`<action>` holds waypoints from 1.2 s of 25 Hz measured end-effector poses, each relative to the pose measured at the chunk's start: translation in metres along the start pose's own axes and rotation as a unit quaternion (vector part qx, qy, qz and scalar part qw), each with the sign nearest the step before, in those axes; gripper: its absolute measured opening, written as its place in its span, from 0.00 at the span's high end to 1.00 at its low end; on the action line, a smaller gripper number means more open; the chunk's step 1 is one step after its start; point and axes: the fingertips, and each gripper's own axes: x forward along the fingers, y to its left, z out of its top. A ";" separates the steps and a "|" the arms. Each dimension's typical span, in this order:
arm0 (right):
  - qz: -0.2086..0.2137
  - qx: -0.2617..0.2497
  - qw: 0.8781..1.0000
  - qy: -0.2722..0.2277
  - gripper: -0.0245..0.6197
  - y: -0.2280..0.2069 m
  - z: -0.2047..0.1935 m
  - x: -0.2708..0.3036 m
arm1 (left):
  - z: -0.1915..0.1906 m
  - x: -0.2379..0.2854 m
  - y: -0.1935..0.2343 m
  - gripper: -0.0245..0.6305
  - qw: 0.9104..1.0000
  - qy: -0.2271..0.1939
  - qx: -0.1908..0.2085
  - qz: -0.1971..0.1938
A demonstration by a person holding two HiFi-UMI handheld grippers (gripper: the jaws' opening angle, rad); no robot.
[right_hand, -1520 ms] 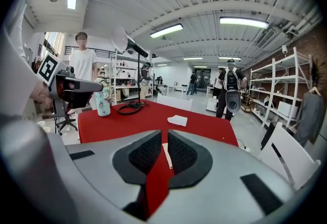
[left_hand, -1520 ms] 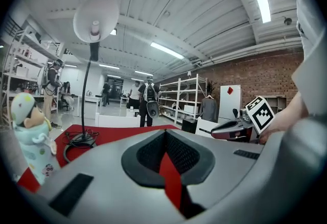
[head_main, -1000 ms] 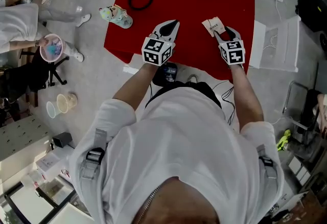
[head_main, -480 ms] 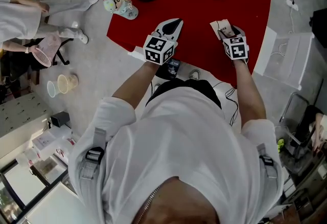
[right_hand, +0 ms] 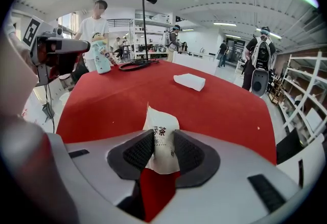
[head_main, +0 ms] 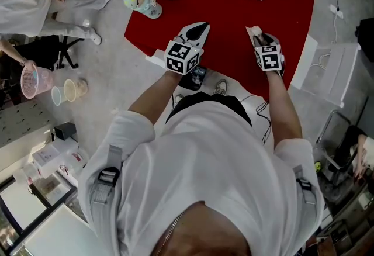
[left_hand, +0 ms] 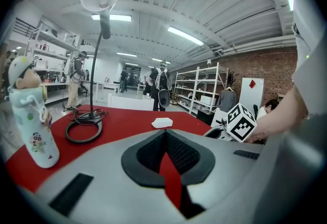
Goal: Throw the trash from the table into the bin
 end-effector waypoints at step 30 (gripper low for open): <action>0.076 -0.048 0.991 -0.097 0.88 0.311 0.090 -0.046 | -0.071 -0.260 0.123 0.95 0.995 -0.029 -0.029 0.086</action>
